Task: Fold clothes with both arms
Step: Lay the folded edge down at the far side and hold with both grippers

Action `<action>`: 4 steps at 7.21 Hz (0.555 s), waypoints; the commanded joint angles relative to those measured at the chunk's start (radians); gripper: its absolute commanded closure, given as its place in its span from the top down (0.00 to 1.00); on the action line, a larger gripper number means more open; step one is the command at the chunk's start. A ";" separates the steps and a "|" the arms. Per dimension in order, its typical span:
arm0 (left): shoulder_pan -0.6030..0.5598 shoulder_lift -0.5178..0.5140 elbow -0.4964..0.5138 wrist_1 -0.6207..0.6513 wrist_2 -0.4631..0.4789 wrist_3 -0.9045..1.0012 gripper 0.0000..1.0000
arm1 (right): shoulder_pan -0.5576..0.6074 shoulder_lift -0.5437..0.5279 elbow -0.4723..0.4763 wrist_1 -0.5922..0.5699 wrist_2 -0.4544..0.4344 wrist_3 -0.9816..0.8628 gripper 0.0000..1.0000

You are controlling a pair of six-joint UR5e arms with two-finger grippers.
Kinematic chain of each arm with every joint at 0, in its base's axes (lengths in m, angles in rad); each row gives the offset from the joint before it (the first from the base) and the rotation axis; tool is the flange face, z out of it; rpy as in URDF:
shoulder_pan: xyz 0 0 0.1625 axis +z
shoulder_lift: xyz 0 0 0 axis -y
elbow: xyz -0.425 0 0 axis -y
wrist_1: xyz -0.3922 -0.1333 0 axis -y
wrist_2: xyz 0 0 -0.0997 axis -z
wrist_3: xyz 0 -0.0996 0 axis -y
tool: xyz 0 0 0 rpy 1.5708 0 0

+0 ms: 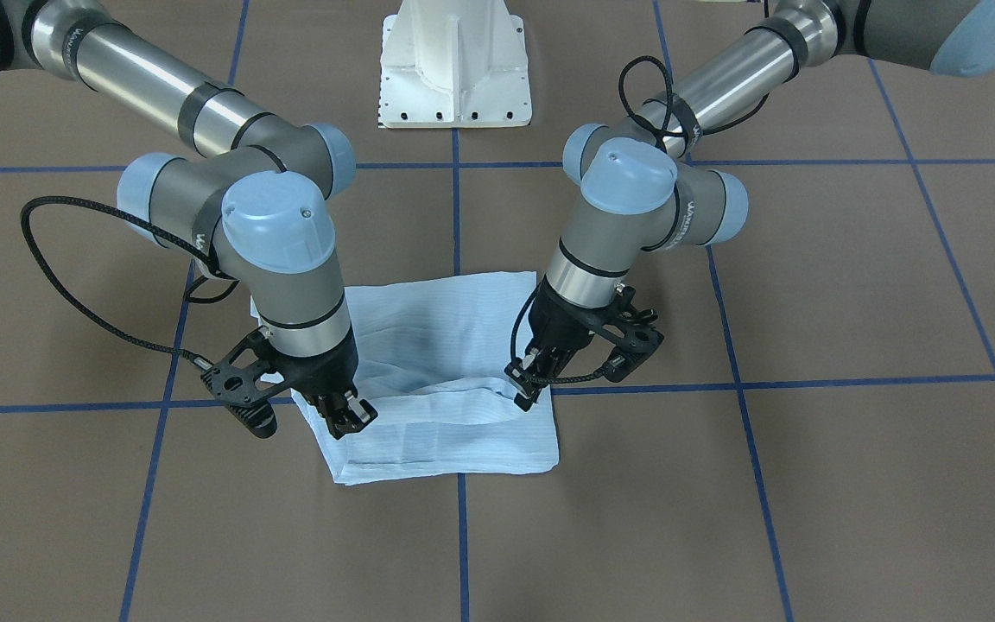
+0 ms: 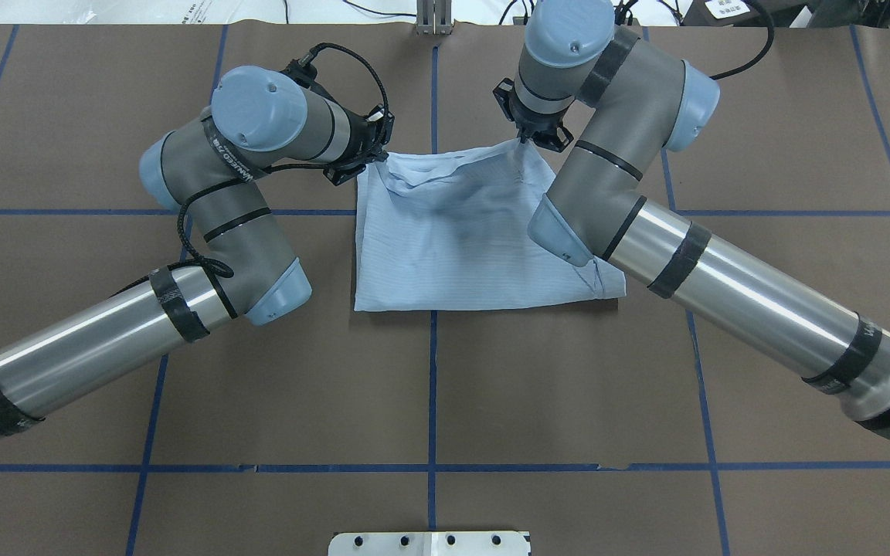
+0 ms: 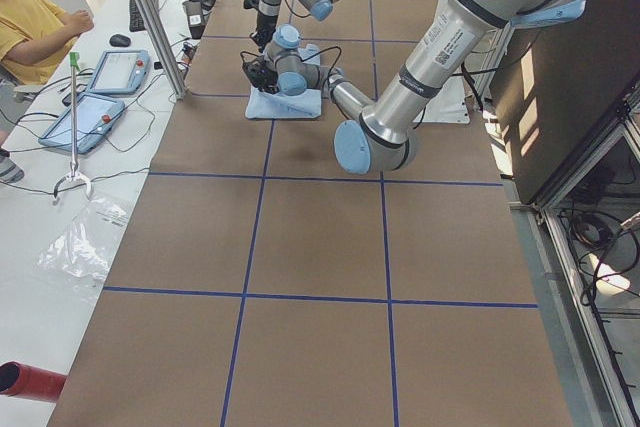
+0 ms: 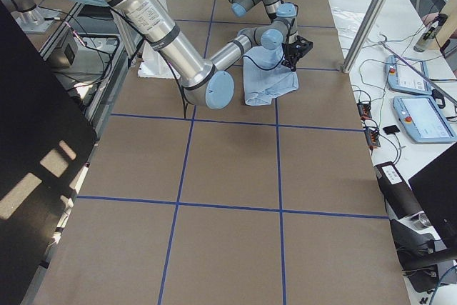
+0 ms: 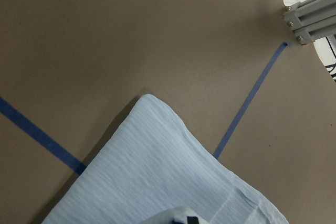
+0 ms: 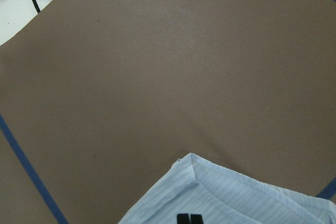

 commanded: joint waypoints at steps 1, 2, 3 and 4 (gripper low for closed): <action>-0.023 -0.008 0.083 -0.077 0.002 0.039 0.00 | 0.012 0.044 -0.126 0.079 0.005 -0.012 0.00; -0.028 -0.011 0.109 -0.104 0.000 0.042 0.00 | 0.012 0.046 -0.140 0.080 0.005 -0.027 0.00; -0.028 -0.025 0.137 -0.116 0.002 0.042 0.00 | 0.012 0.046 -0.148 0.080 0.005 -0.030 0.00; -0.026 -0.036 0.175 -0.151 0.002 0.042 0.00 | 0.012 0.046 -0.162 0.109 0.005 -0.038 0.00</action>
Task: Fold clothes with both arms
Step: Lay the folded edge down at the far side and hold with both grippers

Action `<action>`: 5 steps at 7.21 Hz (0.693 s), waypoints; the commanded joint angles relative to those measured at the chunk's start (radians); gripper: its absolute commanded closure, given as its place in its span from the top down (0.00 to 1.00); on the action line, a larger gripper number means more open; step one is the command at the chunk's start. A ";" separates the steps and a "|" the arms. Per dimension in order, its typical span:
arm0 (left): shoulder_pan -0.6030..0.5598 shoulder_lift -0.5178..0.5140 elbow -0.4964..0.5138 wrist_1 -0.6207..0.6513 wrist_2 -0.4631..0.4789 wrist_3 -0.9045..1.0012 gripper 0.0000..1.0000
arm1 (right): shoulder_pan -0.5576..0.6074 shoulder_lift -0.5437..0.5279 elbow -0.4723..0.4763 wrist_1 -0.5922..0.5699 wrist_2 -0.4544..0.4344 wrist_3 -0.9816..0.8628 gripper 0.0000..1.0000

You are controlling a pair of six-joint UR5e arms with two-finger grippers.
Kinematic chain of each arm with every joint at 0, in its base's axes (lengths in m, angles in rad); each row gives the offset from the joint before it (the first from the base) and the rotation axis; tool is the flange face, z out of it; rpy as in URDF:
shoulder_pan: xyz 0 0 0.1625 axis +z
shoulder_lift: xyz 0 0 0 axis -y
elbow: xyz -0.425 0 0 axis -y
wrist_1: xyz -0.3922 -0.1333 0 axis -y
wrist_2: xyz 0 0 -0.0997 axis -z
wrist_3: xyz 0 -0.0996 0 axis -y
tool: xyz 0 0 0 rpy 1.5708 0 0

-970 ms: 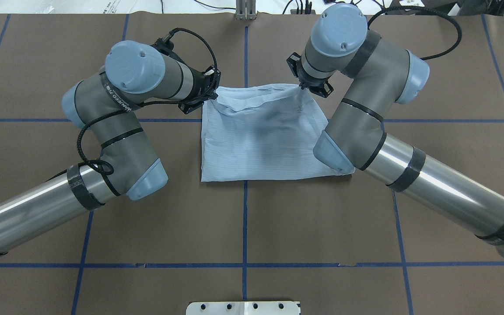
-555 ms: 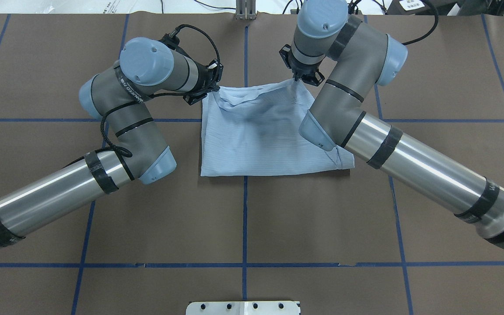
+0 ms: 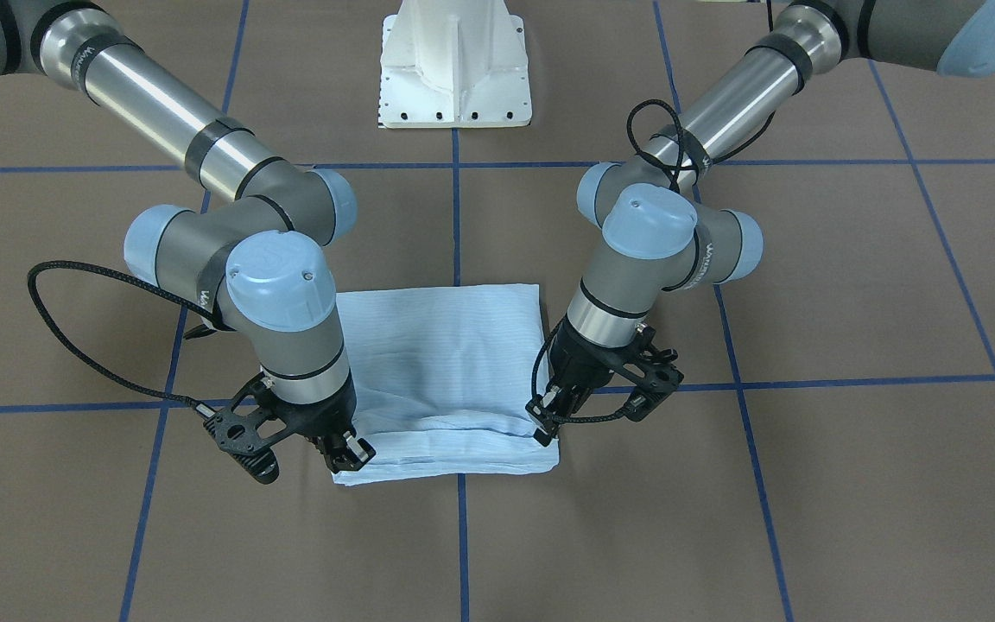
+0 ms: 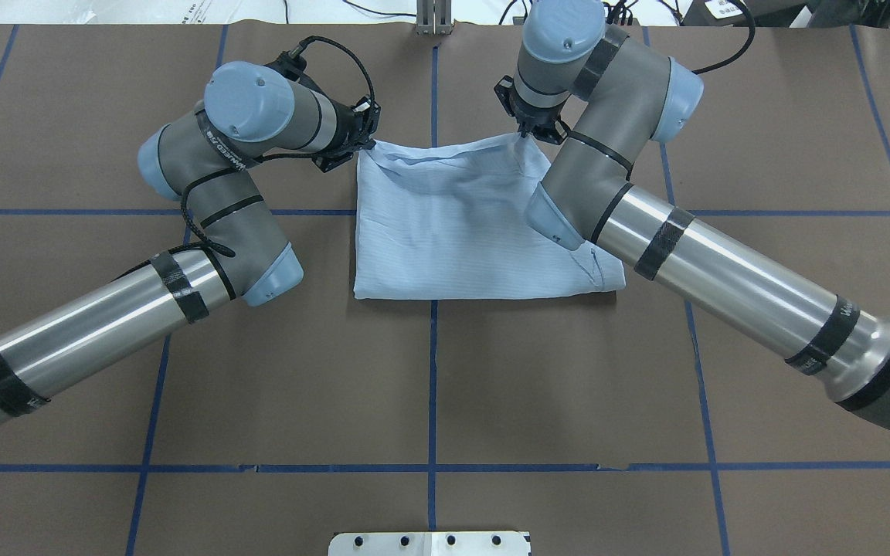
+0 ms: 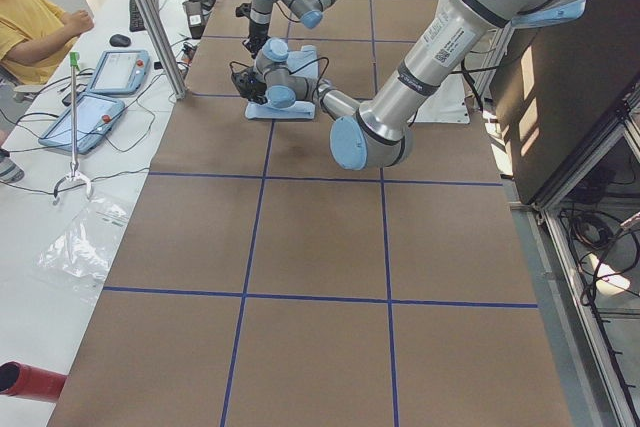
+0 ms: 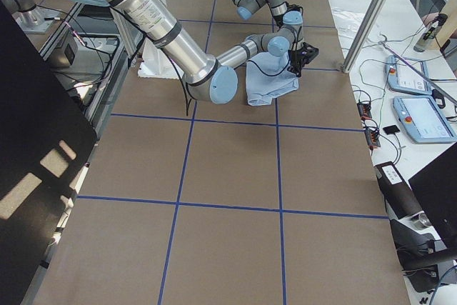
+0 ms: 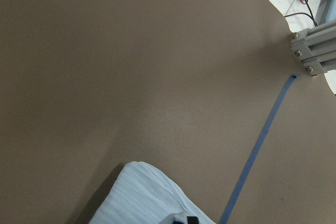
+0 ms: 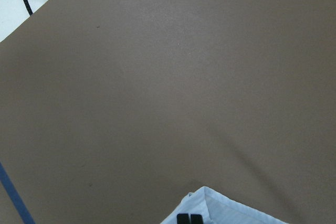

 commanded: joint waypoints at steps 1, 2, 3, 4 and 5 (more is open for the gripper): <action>0.000 -0.016 0.058 -0.045 0.000 0.002 0.00 | -0.001 0.002 -0.035 0.038 0.000 -0.012 0.00; 0.000 -0.016 0.061 -0.047 0.000 0.006 0.04 | -0.001 0.002 -0.038 0.038 0.000 -0.014 0.21; -0.002 -0.015 0.064 -0.046 0.000 0.032 0.29 | -0.001 0.008 -0.055 0.044 0.000 -0.038 0.53; -0.005 -0.013 0.069 -0.046 0.000 0.058 0.42 | 0.002 0.009 -0.063 0.049 -0.001 -0.058 1.00; -0.017 -0.012 0.069 -0.046 0.000 0.086 0.43 | 0.022 0.011 -0.057 0.049 0.000 -0.096 1.00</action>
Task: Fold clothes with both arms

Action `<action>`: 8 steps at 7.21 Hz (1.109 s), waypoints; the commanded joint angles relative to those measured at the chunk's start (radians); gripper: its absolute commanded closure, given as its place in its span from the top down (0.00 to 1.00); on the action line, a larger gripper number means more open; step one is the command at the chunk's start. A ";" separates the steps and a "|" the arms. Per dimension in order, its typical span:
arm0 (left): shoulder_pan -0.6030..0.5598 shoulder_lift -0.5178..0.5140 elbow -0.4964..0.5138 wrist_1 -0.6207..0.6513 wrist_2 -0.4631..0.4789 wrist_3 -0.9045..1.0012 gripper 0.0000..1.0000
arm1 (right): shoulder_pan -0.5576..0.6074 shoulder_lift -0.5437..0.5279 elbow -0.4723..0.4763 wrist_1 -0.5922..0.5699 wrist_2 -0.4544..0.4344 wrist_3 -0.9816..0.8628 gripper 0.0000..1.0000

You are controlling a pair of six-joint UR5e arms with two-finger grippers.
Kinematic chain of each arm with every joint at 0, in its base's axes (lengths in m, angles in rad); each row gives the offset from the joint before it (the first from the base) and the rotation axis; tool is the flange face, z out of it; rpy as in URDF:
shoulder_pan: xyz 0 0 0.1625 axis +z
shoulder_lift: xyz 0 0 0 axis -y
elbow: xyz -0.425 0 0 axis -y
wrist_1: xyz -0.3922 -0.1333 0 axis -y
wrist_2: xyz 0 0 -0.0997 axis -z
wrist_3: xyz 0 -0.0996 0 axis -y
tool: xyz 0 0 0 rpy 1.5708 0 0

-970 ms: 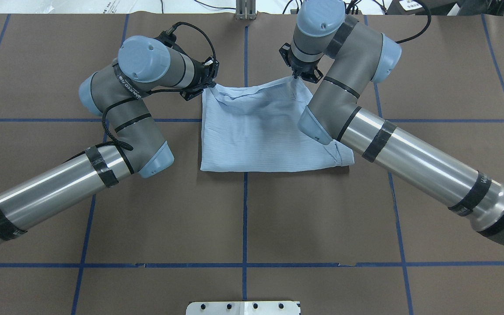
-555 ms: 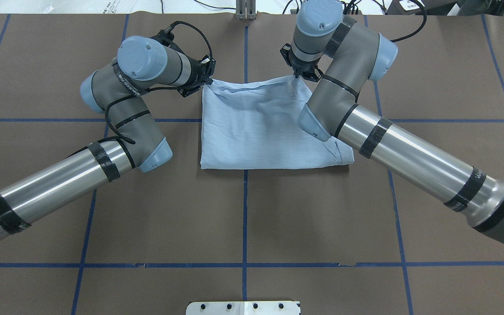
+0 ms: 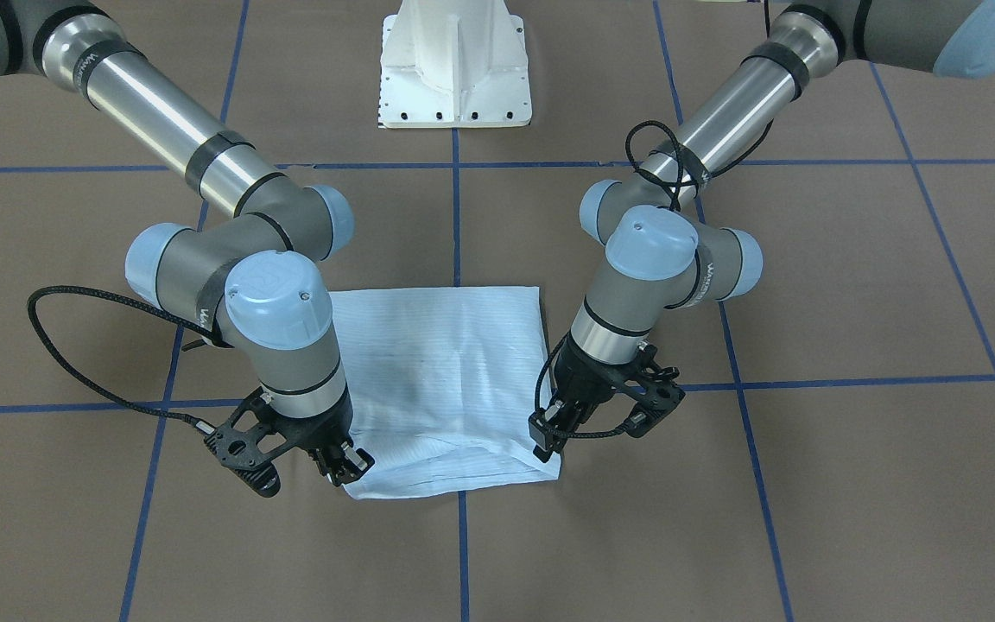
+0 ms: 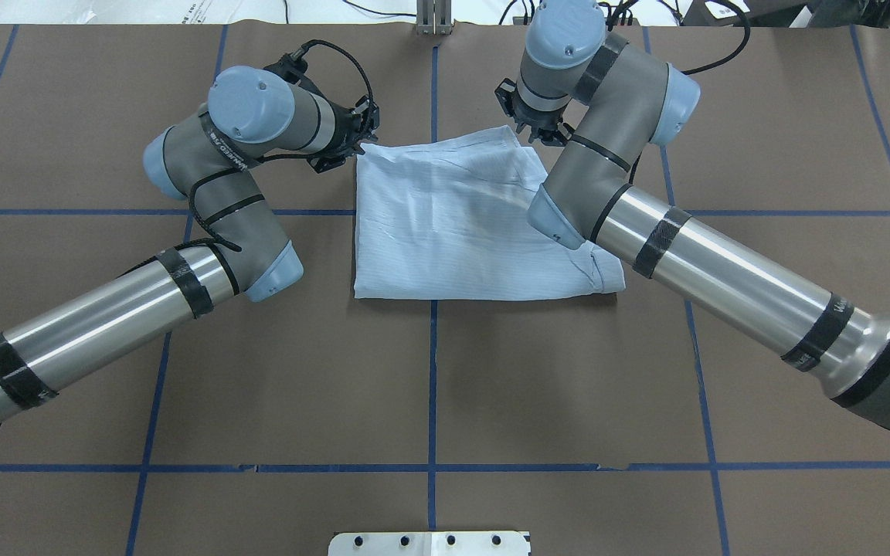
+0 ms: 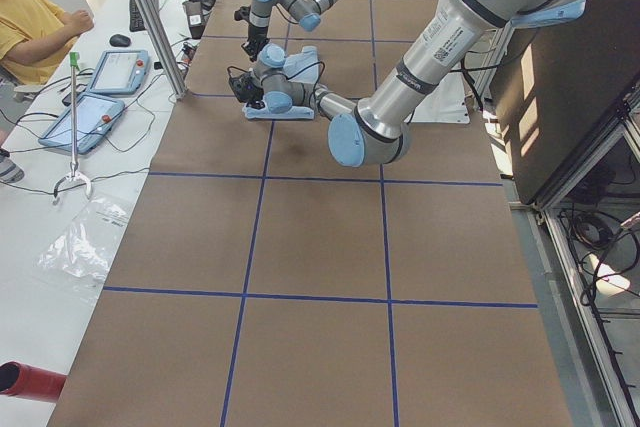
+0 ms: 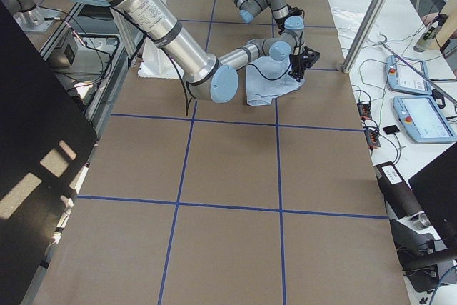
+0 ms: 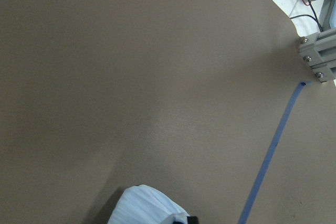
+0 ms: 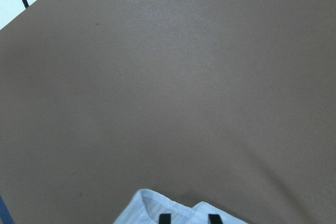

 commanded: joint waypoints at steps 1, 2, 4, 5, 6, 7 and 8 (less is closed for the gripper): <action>-0.030 0.012 0.001 -0.002 -0.002 0.084 0.43 | 0.026 -0.004 0.004 0.001 0.002 -0.060 1.00; -0.049 0.032 -0.007 -0.002 -0.011 0.143 0.43 | 0.039 -0.033 0.039 0.003 0.025 -0.096 1.00; -0.091 0.176 -0.150 0.012 -0.091 0.354 0.42 | 0.093 -0.182 0.185 0.004 0.112 -0.258 1.00; -0.146 0.263 -0.225 0.012 -0.165 0.472 0.42 | 0.128 -0.252 0.233 0.006 0.178 -0.354 1.00; -0.206 0.348 -0.285 0.011 -0.220 0.648 0.42 | 0.159 -0.322 0.294 0.004 0.218 -0.481 1.00; -0.284 0.409 -0.306 0.011 -0.306 0.823 0.43 | 0.208 -0.400 0.351 0.003 0.260 -0.577 1.00; -0.367 0.451 -0.306 0.011 -0.387 0.963 0.43 | 0.267 -0.471 0.407 -0.007 0.318 -0.688 1.00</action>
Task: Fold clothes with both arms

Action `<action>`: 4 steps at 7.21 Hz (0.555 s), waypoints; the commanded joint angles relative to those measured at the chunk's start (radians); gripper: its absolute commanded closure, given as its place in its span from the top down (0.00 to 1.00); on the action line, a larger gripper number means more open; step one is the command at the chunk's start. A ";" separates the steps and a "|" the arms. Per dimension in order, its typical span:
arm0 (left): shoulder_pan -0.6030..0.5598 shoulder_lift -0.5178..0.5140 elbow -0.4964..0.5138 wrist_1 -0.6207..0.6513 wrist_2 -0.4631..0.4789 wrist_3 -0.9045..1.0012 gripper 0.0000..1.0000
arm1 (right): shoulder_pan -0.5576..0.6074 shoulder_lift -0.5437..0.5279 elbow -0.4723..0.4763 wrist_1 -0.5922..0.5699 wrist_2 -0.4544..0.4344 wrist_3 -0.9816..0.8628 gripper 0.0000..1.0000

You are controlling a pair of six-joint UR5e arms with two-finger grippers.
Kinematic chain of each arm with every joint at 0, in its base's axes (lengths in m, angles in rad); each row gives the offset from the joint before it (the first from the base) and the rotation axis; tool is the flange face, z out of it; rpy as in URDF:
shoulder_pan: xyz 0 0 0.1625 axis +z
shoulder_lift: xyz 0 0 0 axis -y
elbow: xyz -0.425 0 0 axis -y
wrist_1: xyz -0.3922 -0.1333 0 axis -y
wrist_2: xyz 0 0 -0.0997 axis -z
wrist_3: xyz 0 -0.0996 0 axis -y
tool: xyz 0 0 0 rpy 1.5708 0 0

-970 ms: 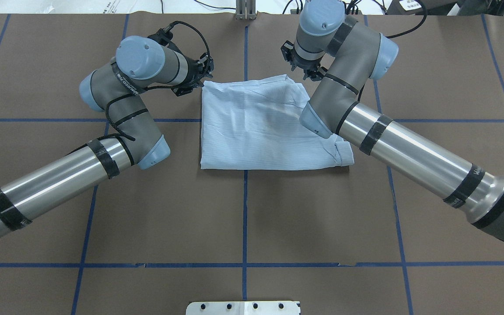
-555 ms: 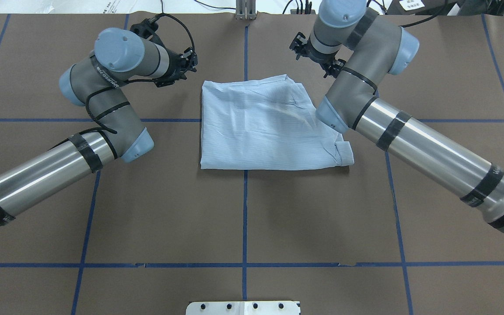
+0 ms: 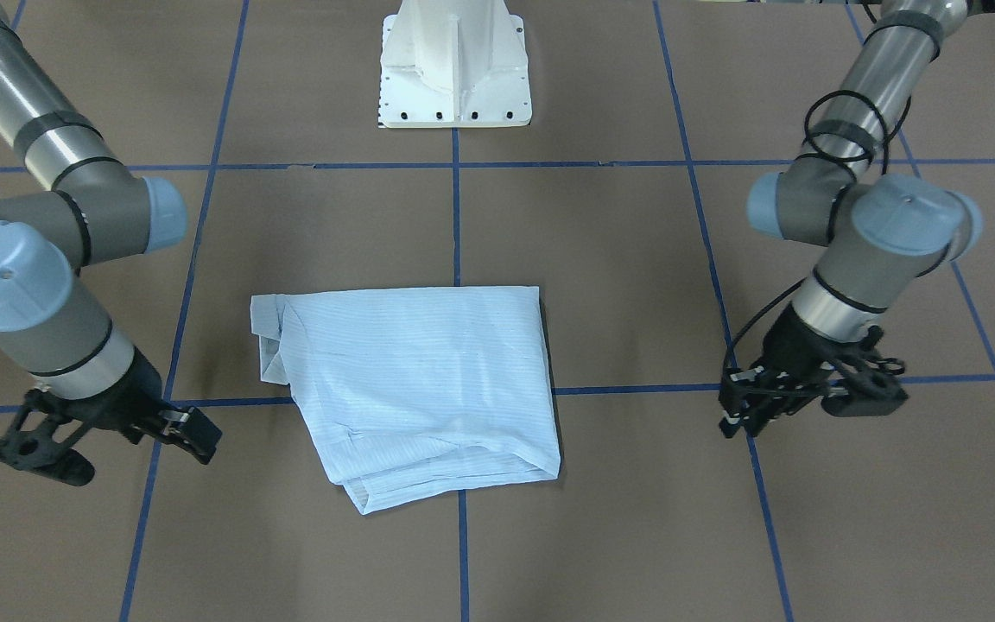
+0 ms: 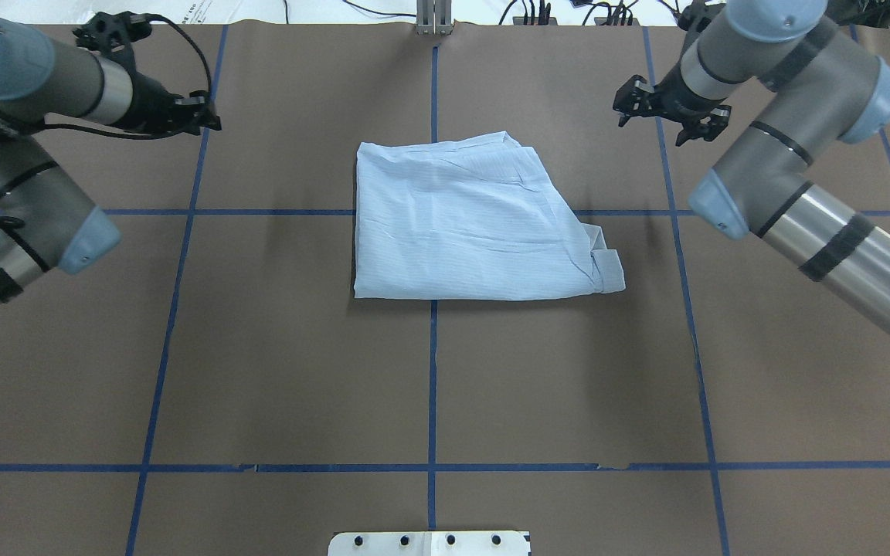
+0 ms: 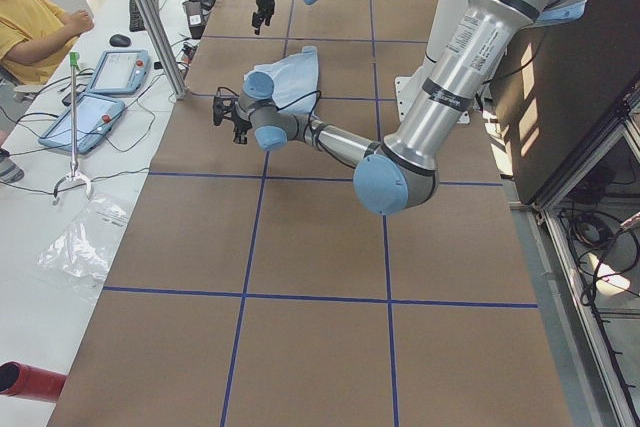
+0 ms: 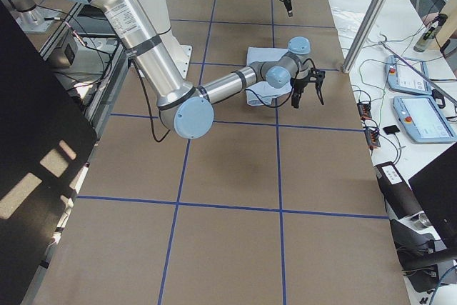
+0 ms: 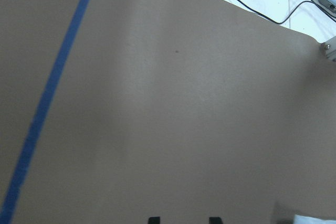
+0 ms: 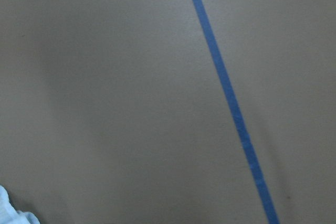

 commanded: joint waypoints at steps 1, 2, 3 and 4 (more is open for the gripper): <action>-0.184 0.107 -0.016 0.000 -0.178 0.323 0.43 | 0.130 -0.165 0.106 -0.009 0.150 -0.239 1.00; -0.285 0.159 -0.013 0.003 -0.211 0.459 0.58 | 0.186 -0.234 0.118 -0.009 0.173 -0.357 1.00; -0.394 0.232 -0.025 -0.001 -0.261 0.573 0.58 | 0.264 -0.315 0.123 -0.011 0.213 -0.534 1.00; -0.482 0.281 -0.036 -0.002 -0.318 0.641 0.67 | 0.318 -0.360 0.112 -0.017 0.238 -0.679 1.00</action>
